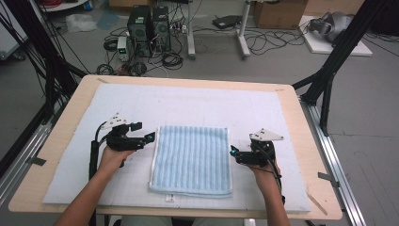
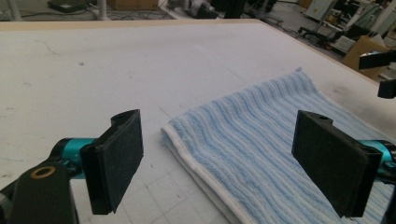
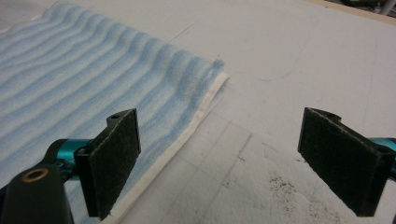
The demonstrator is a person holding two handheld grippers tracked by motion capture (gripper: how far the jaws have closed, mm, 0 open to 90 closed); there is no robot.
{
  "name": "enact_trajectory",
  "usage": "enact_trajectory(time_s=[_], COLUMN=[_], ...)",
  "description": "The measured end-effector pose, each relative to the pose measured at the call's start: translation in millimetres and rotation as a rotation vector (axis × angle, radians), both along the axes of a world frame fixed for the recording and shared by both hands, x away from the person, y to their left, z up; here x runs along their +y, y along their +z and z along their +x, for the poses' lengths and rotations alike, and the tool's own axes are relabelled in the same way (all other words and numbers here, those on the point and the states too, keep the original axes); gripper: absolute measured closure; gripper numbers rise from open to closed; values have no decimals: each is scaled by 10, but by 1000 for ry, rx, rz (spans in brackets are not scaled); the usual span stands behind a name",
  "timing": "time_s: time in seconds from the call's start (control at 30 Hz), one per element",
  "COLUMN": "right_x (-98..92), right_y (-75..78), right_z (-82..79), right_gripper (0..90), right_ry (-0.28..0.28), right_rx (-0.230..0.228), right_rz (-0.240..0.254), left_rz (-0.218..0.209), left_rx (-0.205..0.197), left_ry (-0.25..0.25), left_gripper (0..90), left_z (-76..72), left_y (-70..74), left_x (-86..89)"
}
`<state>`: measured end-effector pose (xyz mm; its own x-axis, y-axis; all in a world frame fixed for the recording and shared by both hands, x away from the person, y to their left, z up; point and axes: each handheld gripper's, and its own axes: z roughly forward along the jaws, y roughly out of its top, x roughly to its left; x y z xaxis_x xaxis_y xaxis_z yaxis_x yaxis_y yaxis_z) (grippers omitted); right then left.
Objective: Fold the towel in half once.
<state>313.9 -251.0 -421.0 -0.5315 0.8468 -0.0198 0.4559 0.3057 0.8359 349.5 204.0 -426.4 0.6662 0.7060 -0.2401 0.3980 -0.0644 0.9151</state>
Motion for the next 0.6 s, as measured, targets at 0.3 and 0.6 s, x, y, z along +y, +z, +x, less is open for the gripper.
enact_trajectory(time_s=[0.3, 0.6], right_x=[-62, -60], right_y=[24, 31], right_z=[-8, 14], right_gripper=[114, 112], right_ry=[-29, -37], right_rx=[-14, -16], right_rz=[-2, -8], left_rz=[-25, -22], left_rx=[-45, -41], left_ry=[-13, -14], left_gripper=[168, 169], left_z=[-32, -49], left_y=[33, 40], left_x=[76, 107])
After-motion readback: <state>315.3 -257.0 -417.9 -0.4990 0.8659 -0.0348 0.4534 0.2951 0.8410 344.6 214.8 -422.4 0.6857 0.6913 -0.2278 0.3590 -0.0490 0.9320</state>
